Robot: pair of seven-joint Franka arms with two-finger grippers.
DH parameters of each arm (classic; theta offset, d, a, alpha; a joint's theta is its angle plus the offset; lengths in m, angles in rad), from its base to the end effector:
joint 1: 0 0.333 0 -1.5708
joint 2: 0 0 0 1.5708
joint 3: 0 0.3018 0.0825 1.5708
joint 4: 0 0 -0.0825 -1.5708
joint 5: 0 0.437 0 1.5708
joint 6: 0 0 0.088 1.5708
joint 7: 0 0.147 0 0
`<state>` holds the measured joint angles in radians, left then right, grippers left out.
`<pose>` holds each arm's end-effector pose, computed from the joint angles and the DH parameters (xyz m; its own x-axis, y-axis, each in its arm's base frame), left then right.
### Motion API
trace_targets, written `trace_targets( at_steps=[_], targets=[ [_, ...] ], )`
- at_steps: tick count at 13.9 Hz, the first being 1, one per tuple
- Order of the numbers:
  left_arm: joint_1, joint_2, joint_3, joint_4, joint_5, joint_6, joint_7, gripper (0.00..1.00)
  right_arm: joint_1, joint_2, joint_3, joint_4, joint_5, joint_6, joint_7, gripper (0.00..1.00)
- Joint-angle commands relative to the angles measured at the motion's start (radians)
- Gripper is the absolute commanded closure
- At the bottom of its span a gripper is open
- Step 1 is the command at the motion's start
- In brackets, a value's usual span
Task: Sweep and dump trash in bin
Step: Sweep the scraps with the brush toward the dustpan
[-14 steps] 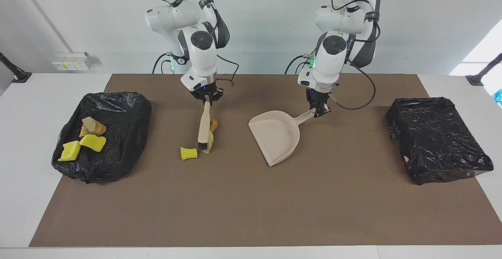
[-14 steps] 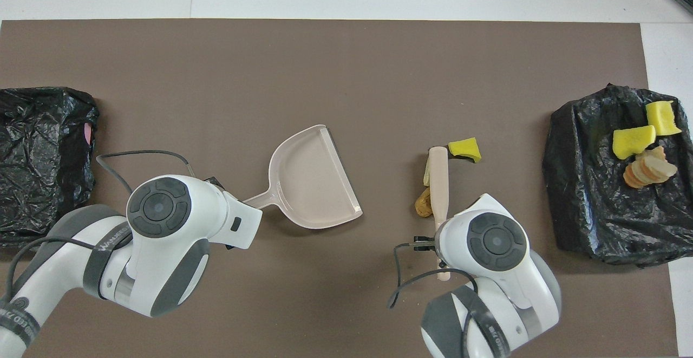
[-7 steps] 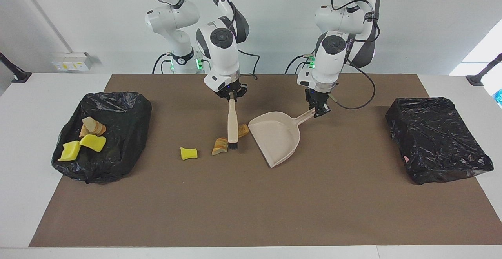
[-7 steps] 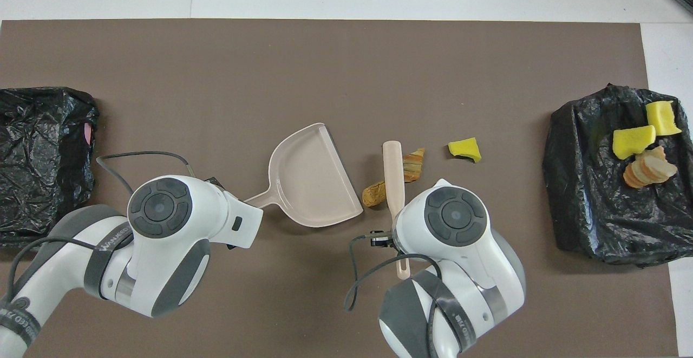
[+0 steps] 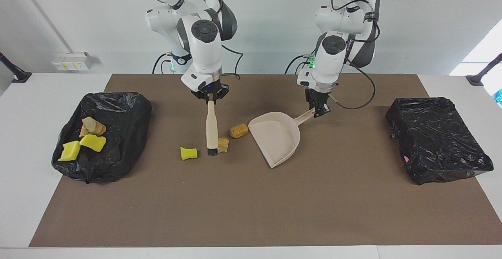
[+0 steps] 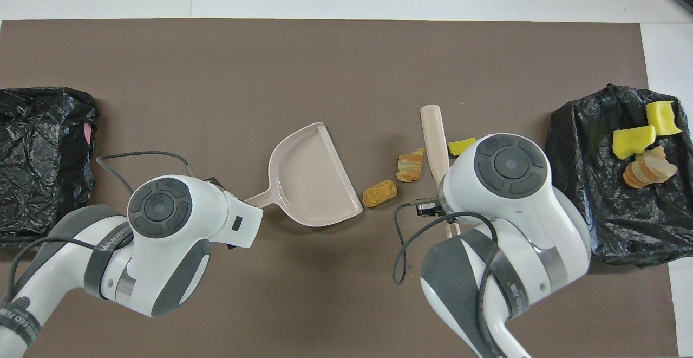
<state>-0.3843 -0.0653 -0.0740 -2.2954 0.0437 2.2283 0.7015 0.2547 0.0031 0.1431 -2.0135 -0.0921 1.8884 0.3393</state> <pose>0.4913 -0.2390 0.2899 0.3752 -0.9265 -0.0274 -0.9268 -0.3745 -0.0284 0.5405 0.2159 0.3640 0.9918 0.0867 -0.0942 0.0978 -0.9879 0.1208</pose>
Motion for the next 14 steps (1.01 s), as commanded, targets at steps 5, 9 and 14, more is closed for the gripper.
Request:
trace_targets(
  at_steps=[5, 9, 14],
  targets=[
    [-0.010, 0.002, 0.013, -0.003, -0.007, 0.036, -0.017, 1.00, -0.234, 0.107, 0.009, -0.011, -0.209, 0.167, -0.276, 1.00],
    [-0.011, 0.001, 0.013, -0.004, -0.007, 0.037, -0.034, 1.00, -0.319, 0.120, 0.010, -0.122, -0.207, 0.319, -0.364, 1.00],
    [-0.011, 0.002, 0.013, -0.001, -0.007, 0.036, -0.033, 1.00, -0.169, 0.123, 0.015, -0.123, -0.113, 0.250, -0.352, 1.00]
  ],
)
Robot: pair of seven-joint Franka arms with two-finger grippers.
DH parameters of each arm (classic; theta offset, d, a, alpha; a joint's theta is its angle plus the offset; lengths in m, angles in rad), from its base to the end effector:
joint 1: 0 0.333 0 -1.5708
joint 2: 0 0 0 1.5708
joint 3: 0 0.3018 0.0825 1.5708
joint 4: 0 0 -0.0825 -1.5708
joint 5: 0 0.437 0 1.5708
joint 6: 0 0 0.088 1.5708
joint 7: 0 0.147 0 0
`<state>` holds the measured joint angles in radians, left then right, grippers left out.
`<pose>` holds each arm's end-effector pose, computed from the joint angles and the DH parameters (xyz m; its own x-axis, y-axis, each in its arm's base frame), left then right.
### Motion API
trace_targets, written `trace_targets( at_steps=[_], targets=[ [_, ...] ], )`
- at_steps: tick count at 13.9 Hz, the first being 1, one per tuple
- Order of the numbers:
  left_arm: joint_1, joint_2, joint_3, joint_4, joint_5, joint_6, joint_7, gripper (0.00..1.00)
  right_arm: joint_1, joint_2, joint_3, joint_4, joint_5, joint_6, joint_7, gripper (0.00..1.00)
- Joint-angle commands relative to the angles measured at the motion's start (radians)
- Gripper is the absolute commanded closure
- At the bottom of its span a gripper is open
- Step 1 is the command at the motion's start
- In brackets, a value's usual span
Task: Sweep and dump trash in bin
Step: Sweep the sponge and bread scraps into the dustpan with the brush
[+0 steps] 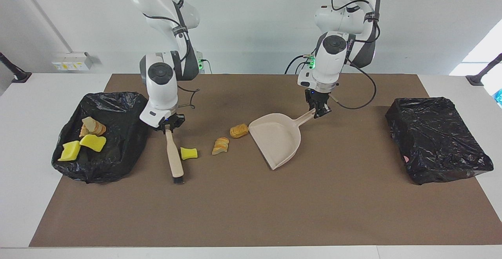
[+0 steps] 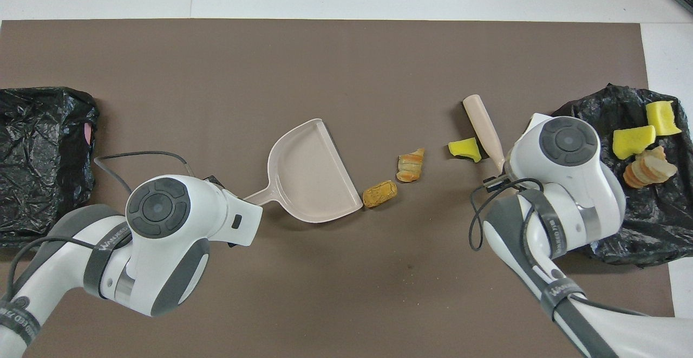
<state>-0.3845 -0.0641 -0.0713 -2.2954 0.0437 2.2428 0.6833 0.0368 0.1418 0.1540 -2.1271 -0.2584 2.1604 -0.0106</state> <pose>0.4937 -0.2388 0.2905 0.3941 -0.9189 -0.0163 -0.9187 -0.3933 -0.0371 0.5781 0.0935 0.2492 0.9340 0.3367 -0.1195 0.3536 -0.9191 0.1738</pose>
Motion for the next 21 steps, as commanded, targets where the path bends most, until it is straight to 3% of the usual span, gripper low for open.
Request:
trace_targets(
  at_steps=[1, 4, 8, 13, 16, 19, 21],
  targets=[
    [-0.011, 0.010, 0.011, 0.022, -0.005, 0.005, -0.011, 1.00, 0.083, -0.018, 0.004, -0.010, 0.083, -0.033, -0.002, 1.00],
    [-0.011, 0.053, 0.008, 0.120, -0.004, 0.000, -0.010, 1.00, 0.168, -0.022, 0.005, -0.007, 0.187, -0.053, 0.009, 1.00],
    [-0.011, 0.050, 0.004, 0.096, -0.004, 0.008, -0.013, 1.00, 0.331, -0.024, 0.005, -0.004, 0.309, -0.054, 0.148, 1.00],
    [-0.011, 0.050, 0.005, 0.048, -0.004, 0.000, 0.004, 1.00, 0.457, -0.045, 0.007, 0.012, 0.498, -0.074, 0.161, 1.00],
    [0.010, 0.049, 0.007, 0.044, -0.004, -0.006, 0.094, 1.00, 0.448, -0.045, 0.004, 0.079, 0.496, -0.143, 0.152, 1.00],
    [0.013, 0.047, 0.005, 0.042, -0.005, -0.008, 0.111, 1.00, 0.404, -0.050, -0.005, 0.203, 0.496, -0.301, 0.158, 1.00],
    [0.013, 0.047, 0.005, 0.040, -0.005, -0.008, 0.108, 1.00, 0.364, -0.056, -0.008, 0.223, 0.479, -0.333, 0.164, 1.00]
  ],
)
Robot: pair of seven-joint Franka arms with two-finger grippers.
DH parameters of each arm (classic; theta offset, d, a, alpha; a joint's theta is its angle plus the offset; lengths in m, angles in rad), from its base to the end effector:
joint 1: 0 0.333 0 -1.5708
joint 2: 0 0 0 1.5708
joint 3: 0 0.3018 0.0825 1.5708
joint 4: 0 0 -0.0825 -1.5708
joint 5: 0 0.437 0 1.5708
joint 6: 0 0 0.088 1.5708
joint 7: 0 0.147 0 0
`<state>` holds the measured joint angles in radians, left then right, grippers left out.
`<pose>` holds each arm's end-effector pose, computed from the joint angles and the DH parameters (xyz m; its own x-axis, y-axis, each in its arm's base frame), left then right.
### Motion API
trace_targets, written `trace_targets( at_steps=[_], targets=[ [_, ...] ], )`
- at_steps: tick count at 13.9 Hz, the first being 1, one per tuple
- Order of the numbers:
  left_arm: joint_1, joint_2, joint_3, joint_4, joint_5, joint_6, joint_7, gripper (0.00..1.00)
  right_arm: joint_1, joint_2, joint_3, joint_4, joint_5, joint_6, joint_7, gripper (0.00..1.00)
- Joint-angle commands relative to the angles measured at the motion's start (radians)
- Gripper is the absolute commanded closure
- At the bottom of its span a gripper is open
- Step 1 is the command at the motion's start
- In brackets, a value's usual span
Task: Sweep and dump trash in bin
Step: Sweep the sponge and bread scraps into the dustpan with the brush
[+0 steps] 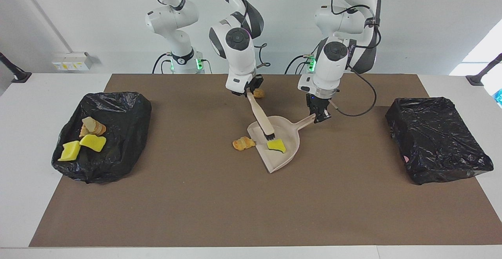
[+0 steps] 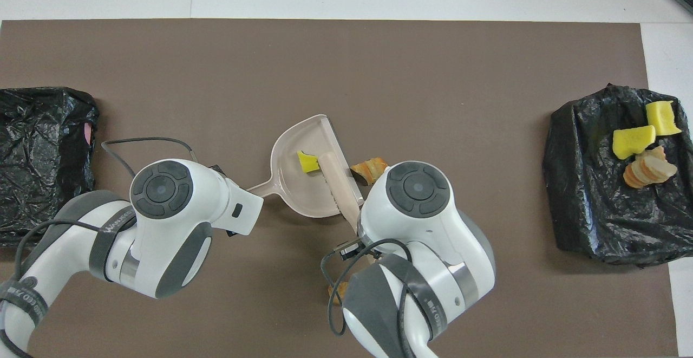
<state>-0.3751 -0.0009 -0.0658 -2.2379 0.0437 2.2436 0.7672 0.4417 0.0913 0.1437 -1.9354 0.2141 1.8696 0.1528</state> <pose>0.5128 -0.2391 0.2833 0.3295 -0.9439 -0.0195 -0.9439 -0.3289 -0.0290 0.4898 0.3532 0.3520 0.9147 0.3560 -0.1915 0.3247 -0.9292 -0.1765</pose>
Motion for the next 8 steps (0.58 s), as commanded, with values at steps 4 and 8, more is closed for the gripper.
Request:
trace_targets(
  at_steps=[4, 8],
  targets=[
    [0.001, -0.016, 0.000, -0.017, -0.004, -0.009, 0.020, 1.00, -0.135, -0.005, 0.001, -0.014, -0.060, -0.011, 0.037, 1.00],
    [0.001, -0.017, 0.000, -0.017, -0.005, -0.016, 0.020, 1.00, -0.185, 0.011, 0.004, -0.089, -0.139, 0.075, 0.042, 1.00]
  ],
)
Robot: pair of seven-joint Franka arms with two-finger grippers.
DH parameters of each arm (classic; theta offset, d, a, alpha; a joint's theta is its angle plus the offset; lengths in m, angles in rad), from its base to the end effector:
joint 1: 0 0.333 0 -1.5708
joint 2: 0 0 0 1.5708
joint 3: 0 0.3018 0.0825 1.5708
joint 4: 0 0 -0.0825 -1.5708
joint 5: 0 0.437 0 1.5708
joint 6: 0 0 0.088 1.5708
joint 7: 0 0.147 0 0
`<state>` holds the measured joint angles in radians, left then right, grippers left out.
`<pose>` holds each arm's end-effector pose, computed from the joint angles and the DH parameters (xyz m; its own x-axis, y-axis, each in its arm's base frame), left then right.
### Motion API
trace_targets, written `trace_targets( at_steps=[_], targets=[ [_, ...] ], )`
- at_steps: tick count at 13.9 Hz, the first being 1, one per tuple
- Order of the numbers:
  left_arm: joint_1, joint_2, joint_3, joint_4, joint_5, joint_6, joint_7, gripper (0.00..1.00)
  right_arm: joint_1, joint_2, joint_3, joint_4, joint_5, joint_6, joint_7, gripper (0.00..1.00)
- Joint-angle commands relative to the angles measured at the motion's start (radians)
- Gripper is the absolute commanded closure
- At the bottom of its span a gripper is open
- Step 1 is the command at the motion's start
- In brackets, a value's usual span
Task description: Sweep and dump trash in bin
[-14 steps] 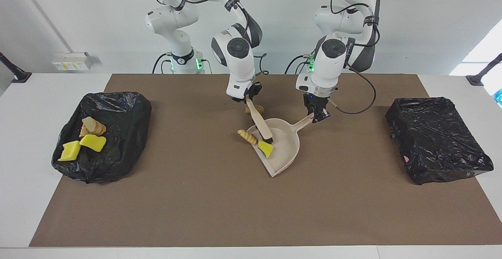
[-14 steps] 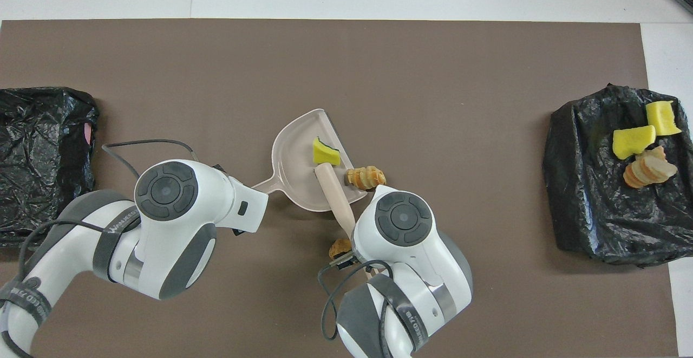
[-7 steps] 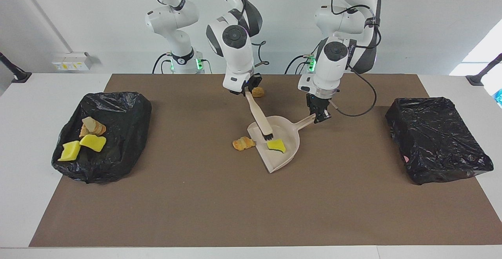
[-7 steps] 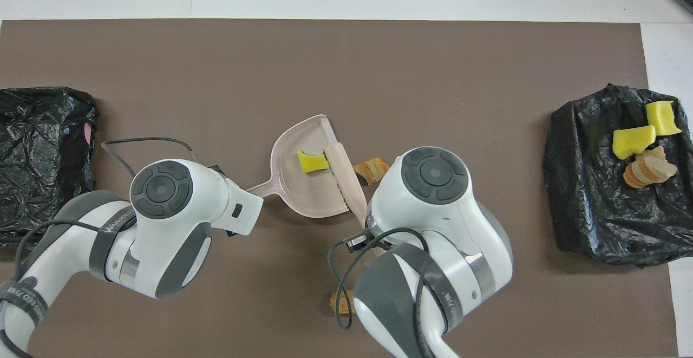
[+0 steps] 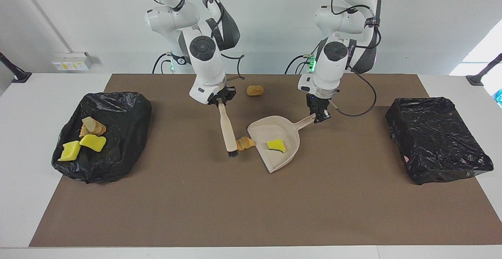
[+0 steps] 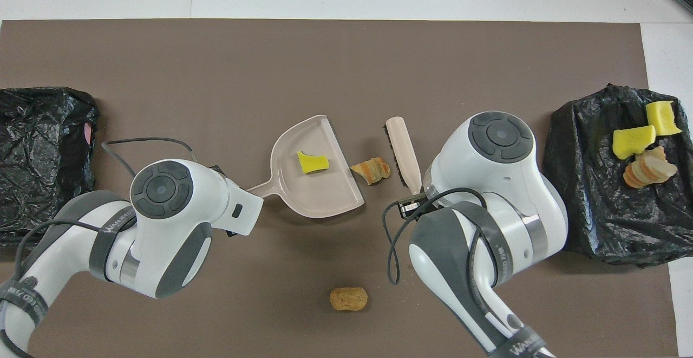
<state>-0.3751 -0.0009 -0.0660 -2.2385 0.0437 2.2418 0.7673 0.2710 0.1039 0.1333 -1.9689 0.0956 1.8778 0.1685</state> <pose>0.5123 -0.2390 0.2828 0.3292 -0.9440 -0.0212 -0.9441 -0.3286 -0.0273 0.5422 0.2434 0.3265 0.9575 0.1996 -0.2080 0.1904 -0.9797 -0.0634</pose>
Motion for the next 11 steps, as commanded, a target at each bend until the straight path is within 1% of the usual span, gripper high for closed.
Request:
trace_targets(
  at_steps=[1, 2, 4, 5, 7, 8, 11],
  targets=[
    [0.001, -0.017, 0.000, -0.016, -0.005, -0.017, 0.020, 1.00, -0.010, 0.017, 0.016, -0.079, -0.020, 0.113, 0.029, 1.00],
    [0.001, -0.017, 0.000, -0.016, -0.005, -0.016, 0.020, 1.00, -0.009, 0.031, 0.019, -0.083, -0.020, 0.127, 0.029, 1.00],
    [-0.004, -0.016, 0.000, -0.015, -0.005, -0.016, 0.017, 1.00, 0.052, 0.042, 0.020, -0.082, 0.001, 0.130, 0.031, 1.00],
    [-0.005, -0.016, 0.000, -0.013, -0.005, -0.016, 0.017, 1.00, 0.065, 0.052, 0.022, -0.082, 0.022, 0.139, 0.051, 1.00],
    [-0.007, -0.016, 0.000, -0.013, -0.005, -0.016, 0.017, 1.00, 0.115, 0.057, 0.023, -0.079, 0.149, 0.167, 0.068, 1.00],
    [-0.005, -0.017, 0.000, -0.015, -0.005, -0.017, 0.017, 1.00, 0.123, 0.056, 0.023, -0.079, 0.209, 0.175, 0.071, 1.00],
    [-0.004, -0.017, 0.000, -0.015, -0.005, -0.017, 0.017, 1.00, 0.155, 0.056, 0.025, -0.067, 0.228, 0.179, 0.132, 1.00]
  ],
)
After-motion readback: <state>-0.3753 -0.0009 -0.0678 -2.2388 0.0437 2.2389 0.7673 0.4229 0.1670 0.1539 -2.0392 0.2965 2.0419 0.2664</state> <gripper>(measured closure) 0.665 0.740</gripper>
